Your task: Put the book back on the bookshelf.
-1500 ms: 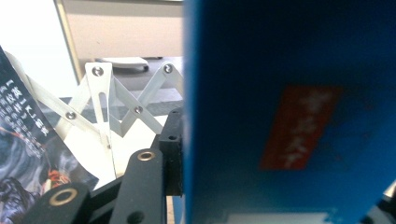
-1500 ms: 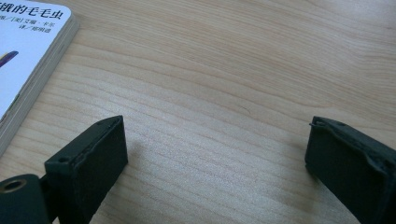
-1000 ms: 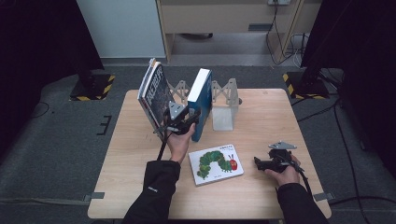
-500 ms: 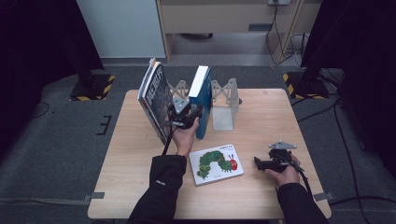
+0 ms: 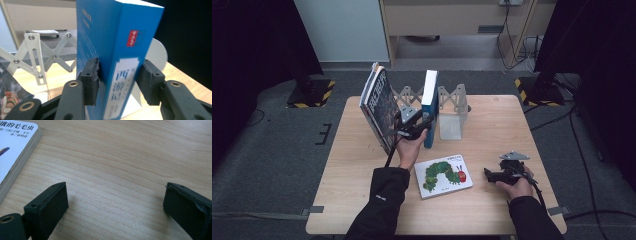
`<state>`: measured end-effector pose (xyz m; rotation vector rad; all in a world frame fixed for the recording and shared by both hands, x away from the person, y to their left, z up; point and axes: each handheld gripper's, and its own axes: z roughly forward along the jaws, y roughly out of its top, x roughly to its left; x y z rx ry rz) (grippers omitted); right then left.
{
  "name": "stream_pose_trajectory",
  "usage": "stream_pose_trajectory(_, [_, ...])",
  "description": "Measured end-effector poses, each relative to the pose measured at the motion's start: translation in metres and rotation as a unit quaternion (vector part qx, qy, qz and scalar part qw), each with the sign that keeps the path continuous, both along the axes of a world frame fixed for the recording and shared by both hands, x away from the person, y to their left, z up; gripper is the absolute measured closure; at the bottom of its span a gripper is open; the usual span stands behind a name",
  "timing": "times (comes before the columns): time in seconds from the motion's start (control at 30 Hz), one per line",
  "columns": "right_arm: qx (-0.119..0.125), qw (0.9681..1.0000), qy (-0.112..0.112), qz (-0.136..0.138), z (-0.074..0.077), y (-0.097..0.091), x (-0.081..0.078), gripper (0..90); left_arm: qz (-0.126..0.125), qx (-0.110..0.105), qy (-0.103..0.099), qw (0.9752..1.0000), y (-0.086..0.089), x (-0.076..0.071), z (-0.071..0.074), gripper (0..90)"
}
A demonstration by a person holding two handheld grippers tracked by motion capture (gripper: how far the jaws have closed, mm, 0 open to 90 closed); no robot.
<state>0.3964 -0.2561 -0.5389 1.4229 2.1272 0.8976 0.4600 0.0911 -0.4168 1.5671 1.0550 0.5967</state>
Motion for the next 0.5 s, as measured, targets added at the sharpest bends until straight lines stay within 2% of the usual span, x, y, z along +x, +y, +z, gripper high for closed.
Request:
stream_pose_trajectory(0.2, [0.000,1.0000,0.000,0.000,0.000,0.000,0.000,6.0,-0.003,-0.004,0.011,0.9999,0.000,0.000,0.002,54.8])
stream_pose_trajectory(0.3, [0.000,1.0000,0.000,0.000,0.000,0.000,0.000,6.0,-0.003,0.005,0.014,0.9999,-0.005,0.002,0.004,54.5])
stream_pose_trajectory(0.5, [0.000,1.0000,0.000,0.000,0.000,0.000,0.000,6.0,-0.007,0.007,0.013,0.9999,-0.018,0.006,0.005,54.0])
